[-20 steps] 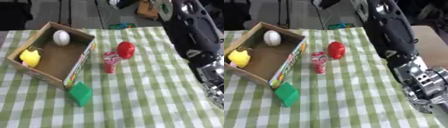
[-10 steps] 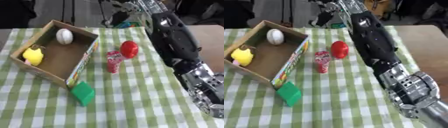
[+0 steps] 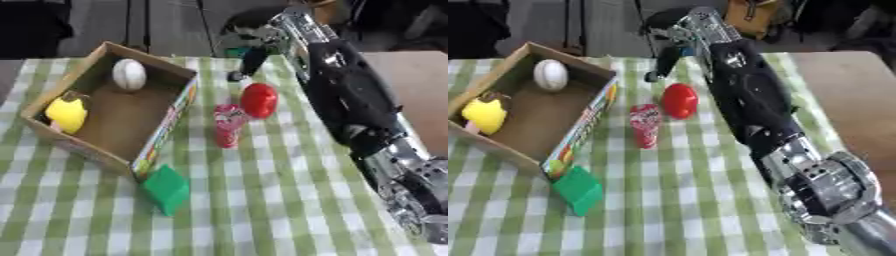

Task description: Pick up objects on the table and place them in the box.

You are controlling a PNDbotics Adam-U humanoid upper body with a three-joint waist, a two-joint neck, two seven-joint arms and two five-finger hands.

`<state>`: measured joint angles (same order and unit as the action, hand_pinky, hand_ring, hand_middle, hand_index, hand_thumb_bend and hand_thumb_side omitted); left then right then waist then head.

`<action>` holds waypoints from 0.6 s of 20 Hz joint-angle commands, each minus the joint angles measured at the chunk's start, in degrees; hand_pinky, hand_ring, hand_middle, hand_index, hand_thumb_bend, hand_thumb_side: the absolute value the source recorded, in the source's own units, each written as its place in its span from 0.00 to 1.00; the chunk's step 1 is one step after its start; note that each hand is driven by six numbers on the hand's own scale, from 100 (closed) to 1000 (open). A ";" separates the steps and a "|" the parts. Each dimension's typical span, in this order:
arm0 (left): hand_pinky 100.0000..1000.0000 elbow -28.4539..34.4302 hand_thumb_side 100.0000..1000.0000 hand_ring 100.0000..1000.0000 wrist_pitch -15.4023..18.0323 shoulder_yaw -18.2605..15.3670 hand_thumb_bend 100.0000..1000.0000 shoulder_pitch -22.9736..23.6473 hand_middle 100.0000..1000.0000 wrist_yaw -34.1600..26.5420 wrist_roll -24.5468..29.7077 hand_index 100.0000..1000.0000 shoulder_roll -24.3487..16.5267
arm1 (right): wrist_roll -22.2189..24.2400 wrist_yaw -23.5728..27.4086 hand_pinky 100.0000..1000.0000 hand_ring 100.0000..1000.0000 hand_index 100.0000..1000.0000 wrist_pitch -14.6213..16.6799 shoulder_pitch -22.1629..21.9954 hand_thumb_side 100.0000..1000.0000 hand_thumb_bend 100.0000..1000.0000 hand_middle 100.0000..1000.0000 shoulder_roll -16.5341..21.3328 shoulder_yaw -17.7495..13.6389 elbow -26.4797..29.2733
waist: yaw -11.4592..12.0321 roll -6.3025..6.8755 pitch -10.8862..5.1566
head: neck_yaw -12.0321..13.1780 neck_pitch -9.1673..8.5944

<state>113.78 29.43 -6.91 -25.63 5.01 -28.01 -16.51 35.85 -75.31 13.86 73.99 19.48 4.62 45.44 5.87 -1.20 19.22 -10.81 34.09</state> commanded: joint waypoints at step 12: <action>0.81 0.81 1.00 0.83 -0.42 -0.54 0.02 0.07 0.80 0.47 -0.05 0.81 -1.13 | 12.62 11.65 0.78 0.94 1.00 -0.35 -2.40 0.33 0.47 1.00 7.94 1.54 3.04 | -1.03 0.35 -1.66 | 1.56 -0.18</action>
<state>113.78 29.14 -6.96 -25.16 5.16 -28.14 -16.53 47.46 -64.75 13.48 70.54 25.32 5.98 46.90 4.89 -1.10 19.14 -9.46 34.11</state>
